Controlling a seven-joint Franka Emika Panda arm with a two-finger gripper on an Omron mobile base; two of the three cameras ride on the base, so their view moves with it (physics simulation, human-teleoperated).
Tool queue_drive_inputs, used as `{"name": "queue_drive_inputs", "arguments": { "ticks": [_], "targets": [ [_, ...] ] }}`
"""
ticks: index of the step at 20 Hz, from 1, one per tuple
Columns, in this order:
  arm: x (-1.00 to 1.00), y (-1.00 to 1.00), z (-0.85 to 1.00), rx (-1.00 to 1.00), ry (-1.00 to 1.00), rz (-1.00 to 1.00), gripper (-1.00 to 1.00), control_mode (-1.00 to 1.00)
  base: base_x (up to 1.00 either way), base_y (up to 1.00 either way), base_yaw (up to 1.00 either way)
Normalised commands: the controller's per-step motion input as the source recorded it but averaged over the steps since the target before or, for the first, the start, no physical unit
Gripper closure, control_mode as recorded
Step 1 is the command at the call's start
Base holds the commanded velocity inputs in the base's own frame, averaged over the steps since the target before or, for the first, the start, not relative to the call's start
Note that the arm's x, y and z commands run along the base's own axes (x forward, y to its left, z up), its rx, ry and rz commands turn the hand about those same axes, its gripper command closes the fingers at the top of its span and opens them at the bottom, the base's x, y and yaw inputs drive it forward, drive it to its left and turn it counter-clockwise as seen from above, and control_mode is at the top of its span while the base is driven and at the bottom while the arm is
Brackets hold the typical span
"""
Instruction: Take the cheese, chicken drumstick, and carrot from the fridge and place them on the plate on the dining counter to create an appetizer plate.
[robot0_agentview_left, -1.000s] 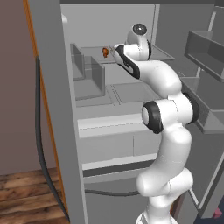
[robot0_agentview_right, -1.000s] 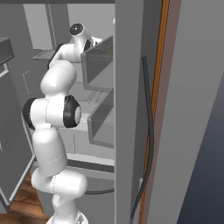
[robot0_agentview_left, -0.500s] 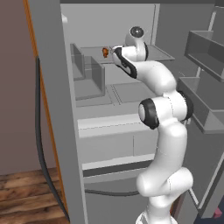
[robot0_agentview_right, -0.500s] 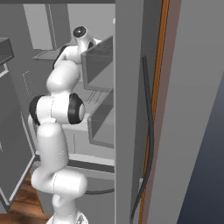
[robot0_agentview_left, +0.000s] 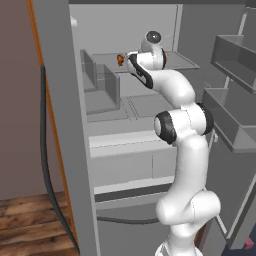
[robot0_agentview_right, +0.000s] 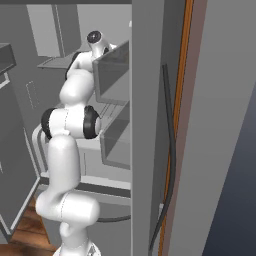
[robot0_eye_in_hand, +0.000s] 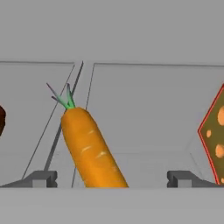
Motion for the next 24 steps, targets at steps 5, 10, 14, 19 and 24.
{"name": "queue_drive_inputs", "arguments": {
  "ticks": [5, 10, 14, 19, 24],
  "targets": [
    [0.29, 0.0, -0.06, 0.0, 0.0, 0.01, -1.0, -1.0, 0.0, 0.0, 0.0],
    [0.02, 0.02, -0.38, -0.01, 0.0, 0.02, 1.0, -1.0, 0.0, 0.0, 0.0],
    [-0.39, 0.01, -0.61, -0.03, -0.01, 0.02, 1.0, -1.0, 0.0, 0.0, 0.0],
    [-0.6, 0.0, -0.61, -0.01, -0.08, 0.0, 1.0, -1.0, 0.0, 0.0, 0.0],
    [-0.5, -0.1, -0.62, 0.0, -0.1, 0.0, 1.0, -1.0, 0.0, 0.0, 0.0]
  ]
}}
